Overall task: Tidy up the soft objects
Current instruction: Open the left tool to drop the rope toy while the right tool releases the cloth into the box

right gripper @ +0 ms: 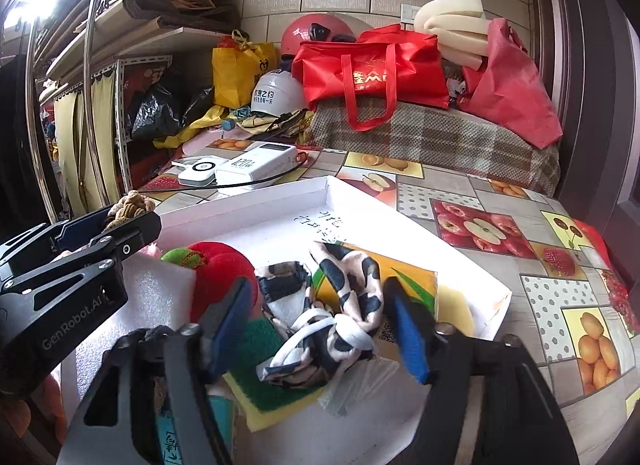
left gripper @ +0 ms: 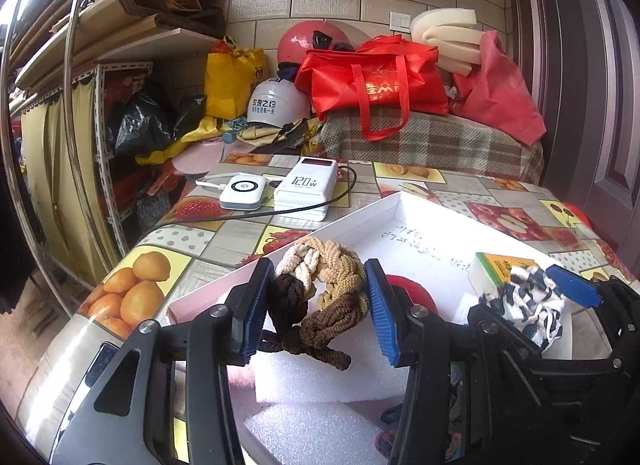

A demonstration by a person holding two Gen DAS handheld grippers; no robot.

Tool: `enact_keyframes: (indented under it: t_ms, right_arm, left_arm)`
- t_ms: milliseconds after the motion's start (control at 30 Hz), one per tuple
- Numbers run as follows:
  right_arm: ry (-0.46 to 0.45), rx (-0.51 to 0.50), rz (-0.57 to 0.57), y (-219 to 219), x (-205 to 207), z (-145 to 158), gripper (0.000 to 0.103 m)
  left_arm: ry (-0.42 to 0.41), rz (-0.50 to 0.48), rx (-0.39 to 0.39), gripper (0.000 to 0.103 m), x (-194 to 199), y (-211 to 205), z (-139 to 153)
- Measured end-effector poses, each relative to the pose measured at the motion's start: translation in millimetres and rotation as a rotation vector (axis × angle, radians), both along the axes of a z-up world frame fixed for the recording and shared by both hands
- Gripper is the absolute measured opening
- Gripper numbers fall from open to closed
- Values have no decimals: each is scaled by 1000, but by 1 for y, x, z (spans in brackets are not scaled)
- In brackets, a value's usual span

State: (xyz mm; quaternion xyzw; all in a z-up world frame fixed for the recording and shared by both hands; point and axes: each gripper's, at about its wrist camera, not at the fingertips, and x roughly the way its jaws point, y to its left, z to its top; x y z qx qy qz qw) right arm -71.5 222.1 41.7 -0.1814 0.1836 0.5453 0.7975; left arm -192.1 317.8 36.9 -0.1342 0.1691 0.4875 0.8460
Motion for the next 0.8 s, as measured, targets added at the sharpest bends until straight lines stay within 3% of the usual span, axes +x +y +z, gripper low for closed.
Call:
enact_keyframes:
  t_ms: [33,100,500,800]
  right_arm:
    - [-2,5,-2,-1,0,1,98]
    - [-7,16,-5,-3,-1,2,103]
    - [-44,105,-9,-16,-5,10,103]
    - [-88,156,-86,-42,-8,14,103]
  left_arm:
    - [-1,16,15,65,-1,-2,1]
    - [-7,33,50,103,-3,-8,2]
    - [-65,106,175,103,-19,-30,8]
    - [-74,125,151,103,-32,-49,7]
